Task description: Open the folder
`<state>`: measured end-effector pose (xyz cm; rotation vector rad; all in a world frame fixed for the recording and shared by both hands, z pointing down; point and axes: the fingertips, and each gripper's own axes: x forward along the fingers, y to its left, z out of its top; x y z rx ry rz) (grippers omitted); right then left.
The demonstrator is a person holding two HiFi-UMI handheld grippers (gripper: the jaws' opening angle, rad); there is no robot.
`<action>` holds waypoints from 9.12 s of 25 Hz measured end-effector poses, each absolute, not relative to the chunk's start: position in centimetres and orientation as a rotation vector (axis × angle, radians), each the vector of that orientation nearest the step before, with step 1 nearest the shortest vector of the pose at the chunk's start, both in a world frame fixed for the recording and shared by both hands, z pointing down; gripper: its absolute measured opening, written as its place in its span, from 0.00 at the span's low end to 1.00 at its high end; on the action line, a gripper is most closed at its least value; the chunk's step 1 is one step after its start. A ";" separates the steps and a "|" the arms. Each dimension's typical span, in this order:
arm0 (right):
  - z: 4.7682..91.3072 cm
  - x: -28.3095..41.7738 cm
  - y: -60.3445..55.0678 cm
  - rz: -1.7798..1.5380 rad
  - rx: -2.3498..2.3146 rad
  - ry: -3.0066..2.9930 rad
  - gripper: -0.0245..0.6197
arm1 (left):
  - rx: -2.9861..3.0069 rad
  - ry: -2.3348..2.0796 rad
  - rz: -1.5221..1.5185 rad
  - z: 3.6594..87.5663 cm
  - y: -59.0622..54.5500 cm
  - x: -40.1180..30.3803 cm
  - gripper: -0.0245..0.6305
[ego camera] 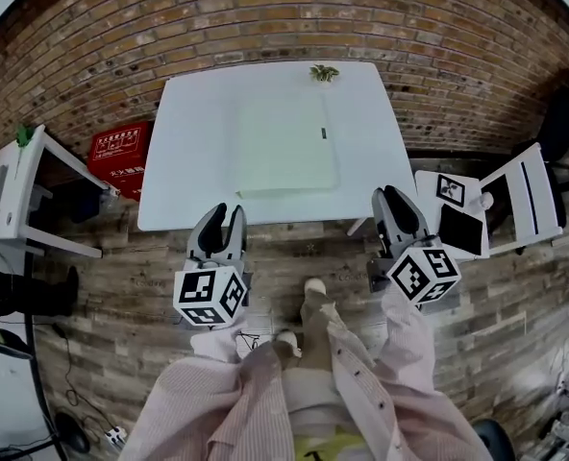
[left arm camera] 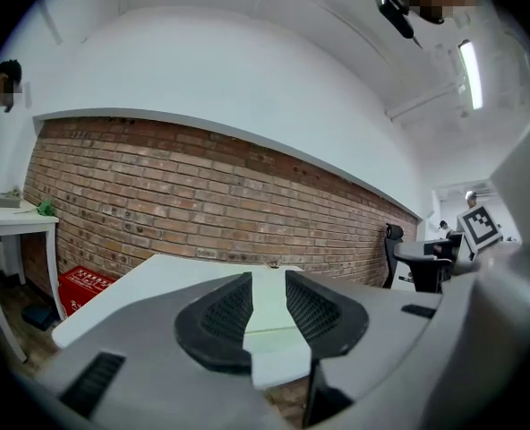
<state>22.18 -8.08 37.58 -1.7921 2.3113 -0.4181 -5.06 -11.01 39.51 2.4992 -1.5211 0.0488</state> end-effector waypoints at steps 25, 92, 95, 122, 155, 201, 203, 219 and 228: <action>45.8 23.8 -26.4 -0.856 -1.562 2.495 0.15 | 2.505 -1.447 0.366 43.0 -22.8 3.9 0.19; 55.5 21.4 -31.3 -1.392 -1.317 2.350 0.14 | 2.934 -0.995 1.379 51.0 -18.1 14.9 0.07; 55.5 21.4 -31.4 -1.396 -1.303 2.353 0.14 | 2.917 -1.027 1.369 50.7 -18.1 14.8 0.06; 55.3 21.6 -31.5 -1.296 -1.383 2.514 0.12 | 2.835 -1.374 1.113 44.7 -18.3 10.9 0.04; 45.4 6.7 -28.5 -0.728 -1.348 2.782 0.05 | 2.655 -1.755 0.500 38.3 -19.2 -7.6 0.03; 46.5 -12.2 -26.6 -0.699 -1.243 2.829 0.05 | 2.172 -1.775 0.309 46.8 -23.2 -26.1 0.07; 46.8 -13.0 -26.7 -0.710 -1.214 2.842 0.05 | 2.126 -1.793 0.296 47.4 -23.5 -26.8 0.07; 49.0 -16.5 -25.9 -0.825 -1.120 2.841 0.05 | 1.861 -1.905 0.297 52.8 -23.8 -30.5 0.14; 49.4 -16.5 -25.5 -0.839 -1.131 2.816 0.05 | 1.792 -1.976 0.342 54.9 -24.2 -31.4 0.18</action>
